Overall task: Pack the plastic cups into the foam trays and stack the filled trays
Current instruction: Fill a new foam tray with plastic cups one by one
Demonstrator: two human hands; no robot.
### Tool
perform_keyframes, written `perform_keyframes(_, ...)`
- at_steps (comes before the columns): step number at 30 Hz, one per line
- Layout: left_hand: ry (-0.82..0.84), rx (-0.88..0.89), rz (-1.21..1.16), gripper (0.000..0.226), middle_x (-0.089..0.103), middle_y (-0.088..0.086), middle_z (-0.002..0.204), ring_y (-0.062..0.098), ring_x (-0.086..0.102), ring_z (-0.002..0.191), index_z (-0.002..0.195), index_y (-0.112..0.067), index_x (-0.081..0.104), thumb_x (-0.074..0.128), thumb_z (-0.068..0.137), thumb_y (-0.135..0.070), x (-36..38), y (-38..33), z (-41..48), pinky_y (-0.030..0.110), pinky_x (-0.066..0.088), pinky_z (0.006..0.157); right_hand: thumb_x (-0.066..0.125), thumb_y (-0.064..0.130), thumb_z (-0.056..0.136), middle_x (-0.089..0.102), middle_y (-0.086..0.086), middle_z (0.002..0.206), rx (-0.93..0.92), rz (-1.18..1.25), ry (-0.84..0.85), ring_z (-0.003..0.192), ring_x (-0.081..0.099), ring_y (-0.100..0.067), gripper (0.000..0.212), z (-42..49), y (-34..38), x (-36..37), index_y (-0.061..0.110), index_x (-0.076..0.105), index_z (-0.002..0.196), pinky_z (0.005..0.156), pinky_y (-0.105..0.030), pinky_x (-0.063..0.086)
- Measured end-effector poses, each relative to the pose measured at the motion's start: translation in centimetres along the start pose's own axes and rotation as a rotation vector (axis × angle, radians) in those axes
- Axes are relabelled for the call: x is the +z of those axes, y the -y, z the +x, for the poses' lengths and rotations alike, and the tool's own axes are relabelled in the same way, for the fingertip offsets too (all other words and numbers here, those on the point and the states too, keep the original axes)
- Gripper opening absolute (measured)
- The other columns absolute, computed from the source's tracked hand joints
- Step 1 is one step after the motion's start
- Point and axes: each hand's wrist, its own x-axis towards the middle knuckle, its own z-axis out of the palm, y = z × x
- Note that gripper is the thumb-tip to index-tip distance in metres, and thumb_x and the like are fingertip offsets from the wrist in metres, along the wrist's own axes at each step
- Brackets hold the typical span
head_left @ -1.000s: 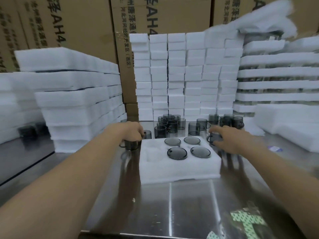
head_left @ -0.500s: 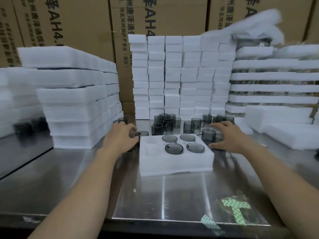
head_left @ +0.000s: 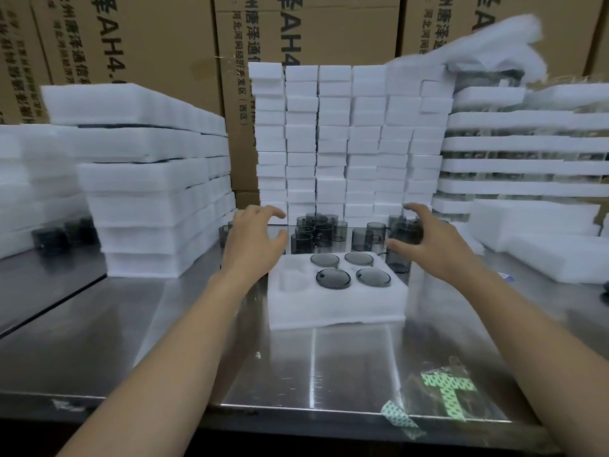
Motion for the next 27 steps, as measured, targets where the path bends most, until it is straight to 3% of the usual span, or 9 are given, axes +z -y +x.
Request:
perform_keyframes(4,-0.013,0.221,-0.158,0.034,0.061,-0.018,0.121,0.010,0.052,0.123,0.129,-0.035,0.066,0.074,0.096,-0.031,0.6,-2.3,-0.7,0.033,0.047,0.096,0.083,0.060,0.076,0.060,0.024,0.117,-0.319,0.156,-0.167,0.108,0.054,-0.007,0.099,-1.7,4.6,0.5,0.045,0.032,0.159,0.092,-0.034,0.048)
perform_keyframes(7,0.026,0.387,-0.125,0.055,0.063,-0.016,0.130,0.009,0.053,0.124,0.141,-0.032,0.060,0.082,0.091,-0.036,1.4,-3.4,-1.5,0.034,0.051,0.096,0.089,0.045,0.079,0.066,0.011,0.122,-0.484,0.149,-0.264,0.112,0.055,-0.014,0.100,-2.8,7.9,1.5,0.031,0.037,0.162,0.095,-0.035,0.050)
perform_keyframes(10,0.015,0.438,-0.160,0.070,0.062,-0.018,0.135,0.008,0.054,0.123,0.148,-0.034,0.054,0.084,0.085,-0.039,1.5,-4.2,-1.9,0.031,0.051,0.098,0.091,0.033,0.080,0.071,0.004,0.123,-0.595,0.101,-0.312,0.110,0.056,-0.019,0.094,-3.8,10.0,2.3,0.020,0.044,0.160,0.096,-0.035,0.051)
perform_keyframes(18,-0.044,0.467,-0.176,0.067,0.062,-0.011,0.133,0.009,0.056,0.124,0.145,-0.026,0.060,0.088,0.084,-0.030,1.0,-4.5,-2.0,0.043,0.059,0.090,0.086,0.037,0.086,0.067,0.009,0.129,-0.629,0.160,-0.341,0.117,0.055,-0.015,0.075,-4.1,9.9,2.4,0.022,0.054,0.152,0.103,-0.031,0.049)
perform_keyframes(24,-0.081,0.499,-0.166,0.059,0.057,-0.015,0.133,0.005,0.055,0.124,0.140,-0.027,0.062,0.077,0.085,-0.042,1.0,-4.4,-1.9,0.037,0.060,0.088,0.079,0.048,0.089,0.063,0.007,0.137,-0.637,0.155,-0.356,0.123,0.054,-0.013,0.072,-4.0,9.5,2.3,0.021,0.055,0.150,0.109,-0.032,0.044)
perform_keyframes(27,-0.102,0.504,-0.181,0.057,0.056,-0.019,0.134,0.005,0.056,0.126,0.138,-0.031,0.060,0.076,0.084,-0.039,1.2,-4.3,-1.9,0.034,0.058,0.089,0.074,0.053,0.090,0.061,0.008,0.140,-0.583,0.153,-0.337,0.127,0.052,-0.013,0.072,-3.9,9.3,2.3,0.022,0.053,0.152,0.111,-0.031,0.043)
